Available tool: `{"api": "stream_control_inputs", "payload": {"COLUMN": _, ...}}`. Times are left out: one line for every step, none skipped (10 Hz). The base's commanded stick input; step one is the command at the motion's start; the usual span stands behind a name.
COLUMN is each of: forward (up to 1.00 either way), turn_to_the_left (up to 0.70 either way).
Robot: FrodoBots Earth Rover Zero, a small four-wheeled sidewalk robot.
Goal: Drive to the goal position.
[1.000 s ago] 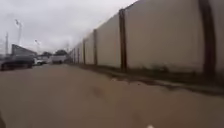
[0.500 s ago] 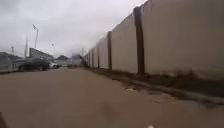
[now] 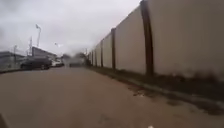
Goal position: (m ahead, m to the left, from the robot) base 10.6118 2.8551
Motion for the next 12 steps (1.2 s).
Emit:
{"api": "stream_control_inputs", "payload": {"forward": 1.0, "turn_to_the_left": 0.0}}
{"api": "stream_control_inputs", "payload": {"forward": 0.84, "turn_to_the_left": 0.0}}
{"api": "stream_control_inputs", "payload": {"forward": 0.21, "turn_to_the_left": 0.0}}
{"api": "stream_control_inputs", "payload": {"forward": 0.0, "turn_to_the_left": 0.0}}
{"api": "stream_control_inputs", "payload": {"forward": 0.0, "turn_to_the_left": 0.0}}
{"api": "stream_control_inputs", "payload": {"forward": 0.0, "turn_to_the_left": 0.0}}
{"api": "stream_control_inputs", "payload": {"forward": 0.0, "turn_to_the_left": 0.0}}
{"api": "stream_control_inputs", "payload": {"forward": 0.0, "turn_to_the_left": 0.0}}
{"api": "stream_control_inputs", "payload": {"forward": 0.0, "turn_to_the_left": 0.0}}
{"api": "stream_control_inputs", "payload": {"forward": 0.0, "turn_to_the_left": 0.0}}
{"api": "stream_control_inputs", "payload": {"forward": 0.0, "turn_to_the_left": 0.0}}
{"api": "stream_control_inputs", "payload": {"forward": 0.0, "turn_to_the_left": 0.0}}
